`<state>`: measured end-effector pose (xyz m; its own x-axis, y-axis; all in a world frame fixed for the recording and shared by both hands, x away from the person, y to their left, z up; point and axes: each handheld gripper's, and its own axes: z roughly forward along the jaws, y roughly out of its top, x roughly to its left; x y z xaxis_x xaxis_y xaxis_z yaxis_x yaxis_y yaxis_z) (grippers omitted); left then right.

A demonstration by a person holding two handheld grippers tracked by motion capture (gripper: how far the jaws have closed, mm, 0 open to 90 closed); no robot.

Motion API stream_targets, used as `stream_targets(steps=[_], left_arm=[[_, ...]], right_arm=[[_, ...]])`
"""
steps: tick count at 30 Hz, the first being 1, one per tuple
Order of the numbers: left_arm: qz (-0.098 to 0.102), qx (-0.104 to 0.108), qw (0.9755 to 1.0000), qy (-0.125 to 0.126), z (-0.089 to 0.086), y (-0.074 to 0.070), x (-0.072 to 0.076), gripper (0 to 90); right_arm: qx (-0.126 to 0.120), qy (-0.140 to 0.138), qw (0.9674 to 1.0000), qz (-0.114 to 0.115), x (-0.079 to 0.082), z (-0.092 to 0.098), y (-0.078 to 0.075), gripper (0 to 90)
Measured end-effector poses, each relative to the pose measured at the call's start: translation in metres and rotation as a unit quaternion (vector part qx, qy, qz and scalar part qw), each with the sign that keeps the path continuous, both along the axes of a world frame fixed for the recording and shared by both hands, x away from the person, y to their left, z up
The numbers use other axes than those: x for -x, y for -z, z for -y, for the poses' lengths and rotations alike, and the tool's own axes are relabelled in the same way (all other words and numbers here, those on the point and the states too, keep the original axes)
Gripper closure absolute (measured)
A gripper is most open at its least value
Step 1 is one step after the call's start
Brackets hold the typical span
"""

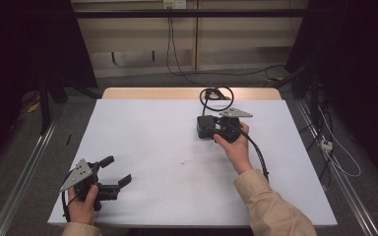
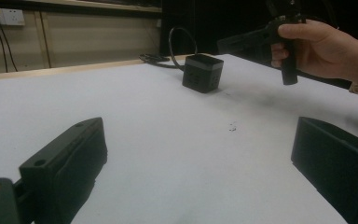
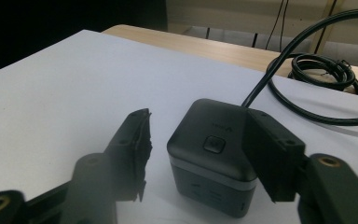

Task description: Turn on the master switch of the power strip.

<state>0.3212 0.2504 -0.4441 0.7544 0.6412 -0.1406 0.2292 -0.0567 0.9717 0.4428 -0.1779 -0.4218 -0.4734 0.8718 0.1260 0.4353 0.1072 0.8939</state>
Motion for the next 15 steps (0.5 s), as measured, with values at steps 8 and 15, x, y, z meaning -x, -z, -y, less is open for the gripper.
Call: stream_targets(steps=[8,15], left_arm=[[0.000,0.000,1.0000,0.000,-0.0010,0.0001,0.0010,3.0],[0.000,-0.001,1.0000,0.000,-0.0013,0.0002,0.0010,2.9]], right_arm=[[0.003,0.005,1.0000,-0.001,0.0003,0.0020,-0.0011,28.4],[0.003,-0.003,1.0000,-0.003,0.0022,0.0007,-0.0017,22.0]])
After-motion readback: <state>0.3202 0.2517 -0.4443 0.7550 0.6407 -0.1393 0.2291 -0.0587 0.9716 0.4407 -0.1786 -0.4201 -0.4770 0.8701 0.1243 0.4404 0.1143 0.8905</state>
